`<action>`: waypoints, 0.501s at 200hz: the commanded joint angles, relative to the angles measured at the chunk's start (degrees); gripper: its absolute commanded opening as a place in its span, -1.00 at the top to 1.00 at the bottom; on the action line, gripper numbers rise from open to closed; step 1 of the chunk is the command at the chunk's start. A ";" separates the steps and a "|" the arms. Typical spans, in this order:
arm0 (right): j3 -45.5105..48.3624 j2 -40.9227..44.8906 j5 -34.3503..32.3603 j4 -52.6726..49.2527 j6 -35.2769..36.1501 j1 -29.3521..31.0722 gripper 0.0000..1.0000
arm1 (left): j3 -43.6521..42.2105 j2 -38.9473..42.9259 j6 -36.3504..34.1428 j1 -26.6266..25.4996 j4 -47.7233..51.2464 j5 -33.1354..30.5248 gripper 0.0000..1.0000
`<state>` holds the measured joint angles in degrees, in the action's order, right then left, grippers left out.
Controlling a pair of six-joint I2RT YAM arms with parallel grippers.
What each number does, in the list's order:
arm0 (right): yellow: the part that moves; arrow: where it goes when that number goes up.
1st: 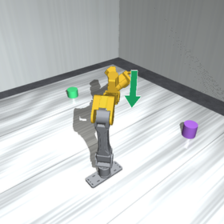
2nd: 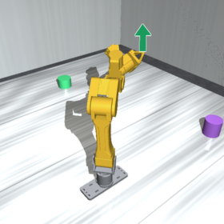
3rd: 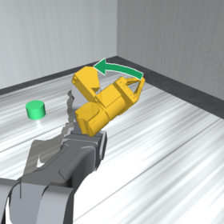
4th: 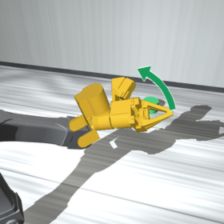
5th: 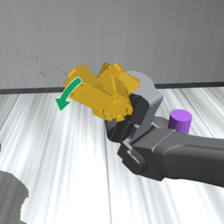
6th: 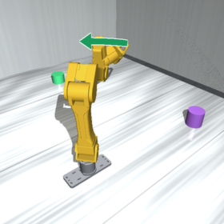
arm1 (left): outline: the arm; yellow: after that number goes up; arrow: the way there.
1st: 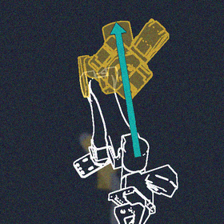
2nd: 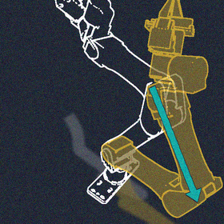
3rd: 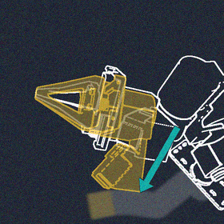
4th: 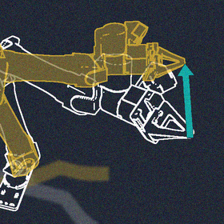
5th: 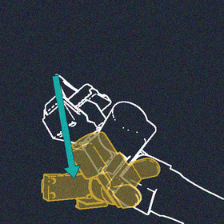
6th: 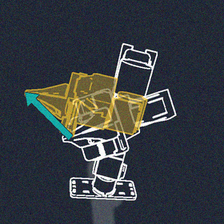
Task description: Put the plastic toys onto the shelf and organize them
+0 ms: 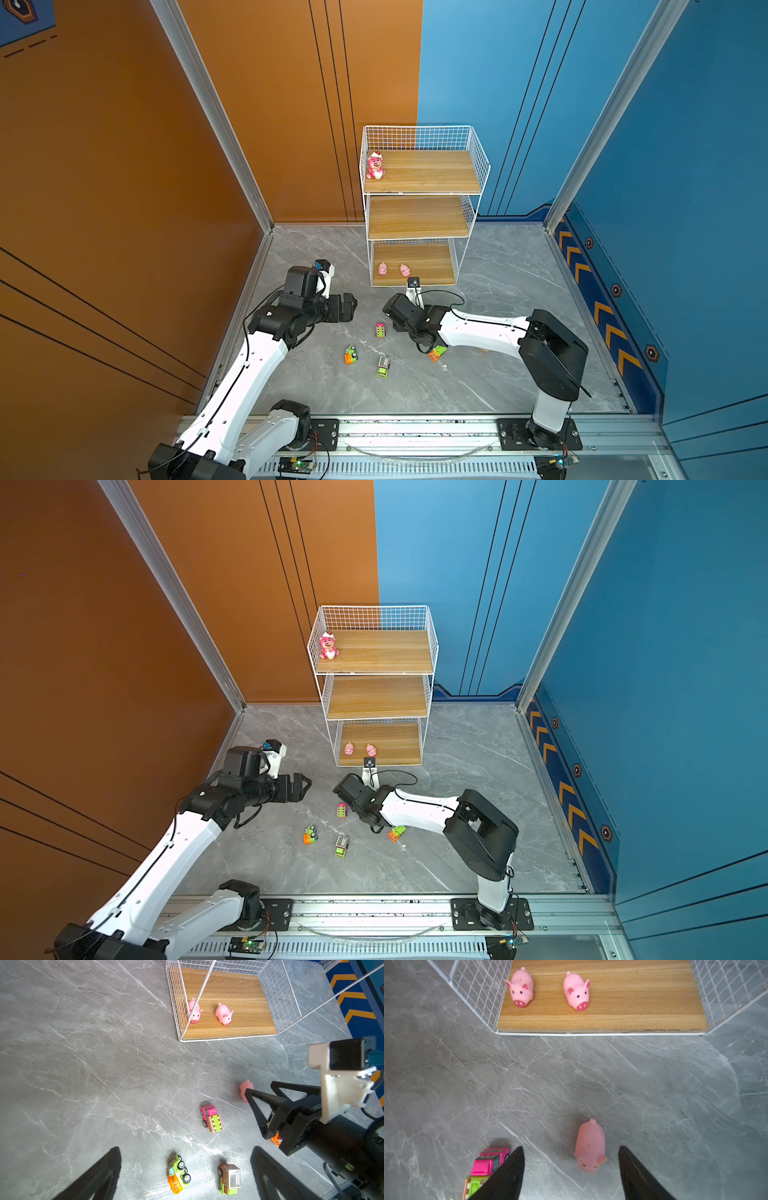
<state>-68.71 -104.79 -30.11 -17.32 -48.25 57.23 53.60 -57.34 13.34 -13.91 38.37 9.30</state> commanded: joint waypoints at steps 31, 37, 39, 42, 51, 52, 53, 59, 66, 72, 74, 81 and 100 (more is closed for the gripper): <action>1.05 -3.42 -3.26 -0.45 -5.90 -0.54 -0.31 | -0.17 1.00 0.46 -1.11 -0.44 0.37 -0.96; 0.96 -3.73 -2.89 -0.20 -5.68 -0.70 -0.29 | -0.21 1.00 0.46 -1.14 -0.47 0.39 -0.96; 0.90 -3.88 -2.80 -0.20 -5.64 -0.72 -0.28 | -0.22 1.00 0.41 -1.19 -0.48 0.35 -0.96; 0.86 -3.99 -2.64 -0.24 -5.63 -0.78 -0.27 | -0.18 1.10 0.37 -1.20 -0.44 0.35 -0.96; 0.69 -4.43 -2.17 -0.19 -5.47 -0.84 -0.24 | -0.17 1.09 0.37 -1.25 -0.40 0.27 -0.96; 0.69 -4.49 -2.12 -0.18 -5.46 -0.87 -0.24 | -0.17 1.09 0.37 -1.27 -0.36 0.28 -0.96; 0.64 -4.60 -2.09 -0.17 -5.46 -0.88 -0.24 | -0.17 1.09 0.37 -1.28 -0.38 0.28 -0.96; 0.70 -4.79 -1.98 -0.21 -5.45 -1.10 -0.22 | -0.17 1.08 0.37 -1.29 -0.42 0.22 -0.96; 0.77 -4.98 -1.82 -0.18 -5.45 -1.20 -0.19 | -0.24 1.09 0.37 -1.29 -0.45 0.22 -0.96; 0.85 -5.16 -1.67 -0.21 -5.37 -1.31 -0.16 | -0.21 1.11 0.37 -1.36 -0.41 0.25 -0.96; 0.85 -5.25 -1.63 -0.20 -5.30 -1.39 -0.15 | -0.18 1.10 0.37 -1.38 -0.45 0.27 -0.96; 0.87 -5.56 -1.55 -0.17 -5.13 -1.63 -0.12 | -0.23 1.09 0.37 -1.33 -0.41 0.25 -0.96; 0.73 -6.55 -0.42 -0.20 -4.49 -2.21 -0.04 | -0.18 1.09 0.37 -1.44 -0.41 0.37 -0.96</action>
<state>-68.40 -109.67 -31.46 -17.30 -52.56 55.92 53.60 -57.28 13.34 -14.72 38.37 9.28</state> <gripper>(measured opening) 0.537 0.982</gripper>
